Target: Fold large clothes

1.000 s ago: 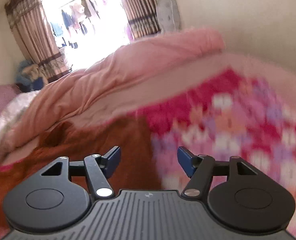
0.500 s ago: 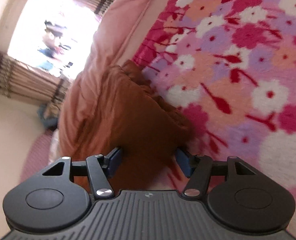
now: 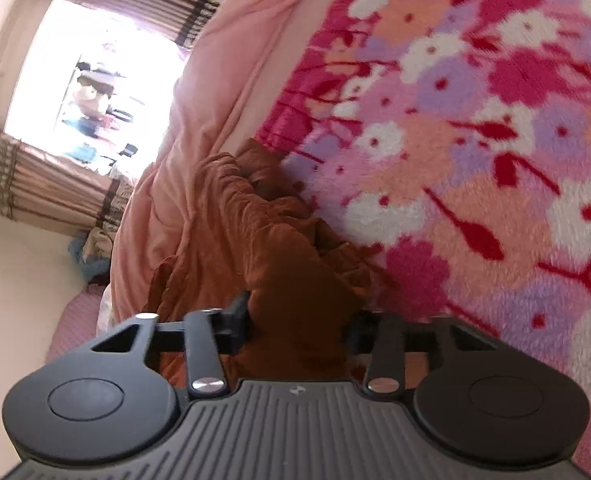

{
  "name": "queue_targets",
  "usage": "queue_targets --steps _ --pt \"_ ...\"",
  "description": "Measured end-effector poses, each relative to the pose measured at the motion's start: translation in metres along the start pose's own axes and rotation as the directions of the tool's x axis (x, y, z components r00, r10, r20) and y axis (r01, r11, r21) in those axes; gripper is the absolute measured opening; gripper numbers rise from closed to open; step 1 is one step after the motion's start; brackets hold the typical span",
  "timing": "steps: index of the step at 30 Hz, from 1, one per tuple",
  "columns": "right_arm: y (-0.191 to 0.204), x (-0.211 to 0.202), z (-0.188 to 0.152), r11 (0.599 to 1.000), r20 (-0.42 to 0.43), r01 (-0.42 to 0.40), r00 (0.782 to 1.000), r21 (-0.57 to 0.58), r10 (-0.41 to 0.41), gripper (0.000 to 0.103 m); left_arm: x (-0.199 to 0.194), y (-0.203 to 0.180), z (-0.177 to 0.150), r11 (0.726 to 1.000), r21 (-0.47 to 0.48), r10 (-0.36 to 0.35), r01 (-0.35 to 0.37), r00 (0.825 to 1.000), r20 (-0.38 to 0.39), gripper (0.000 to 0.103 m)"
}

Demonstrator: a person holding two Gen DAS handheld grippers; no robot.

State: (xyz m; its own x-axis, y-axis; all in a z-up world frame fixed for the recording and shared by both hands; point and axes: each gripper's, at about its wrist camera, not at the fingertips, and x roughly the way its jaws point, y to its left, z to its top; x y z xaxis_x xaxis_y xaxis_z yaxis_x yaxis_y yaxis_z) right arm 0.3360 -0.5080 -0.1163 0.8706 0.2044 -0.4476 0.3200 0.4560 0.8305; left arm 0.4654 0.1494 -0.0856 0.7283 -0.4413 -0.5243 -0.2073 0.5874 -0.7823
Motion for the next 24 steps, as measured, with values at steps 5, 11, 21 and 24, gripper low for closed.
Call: queue_targets --steps 5,11,21,24 --pt "0.021 -0.032 0.0 0.997 0.01 -0.064 0.998 -0.051 0.065 0.023 -0.049 -0.025 -0.005 0.99 0.115 -0.09 0.087 0.996 0.027 0.01" --pt "0.007 -0.073 -0.016 0.995 -0.013 -0.075 0.997 -0.067 0.074 0.023 -0.078 -0.006 -0.03 0.978 0.197 -0.069 0.073 0.997 -0.028 0.013" --pt "-0.022 -0.079 -0.016 0.977 0.02 0.094 0.996 -0.192 -0.092 0.071 -0.088 0.018 -0.016 0.928 0.362 0.075 -0.083 0.996 0.037 0.053" --pt "0.008 -0.098 -0.004 0.926 0.143 0.171 0.981 -0.335 -0.129 0.074 -0.101 0.0 0.004 0.907 0.406 0.057 -0.109 0.989 0.139 0.055"
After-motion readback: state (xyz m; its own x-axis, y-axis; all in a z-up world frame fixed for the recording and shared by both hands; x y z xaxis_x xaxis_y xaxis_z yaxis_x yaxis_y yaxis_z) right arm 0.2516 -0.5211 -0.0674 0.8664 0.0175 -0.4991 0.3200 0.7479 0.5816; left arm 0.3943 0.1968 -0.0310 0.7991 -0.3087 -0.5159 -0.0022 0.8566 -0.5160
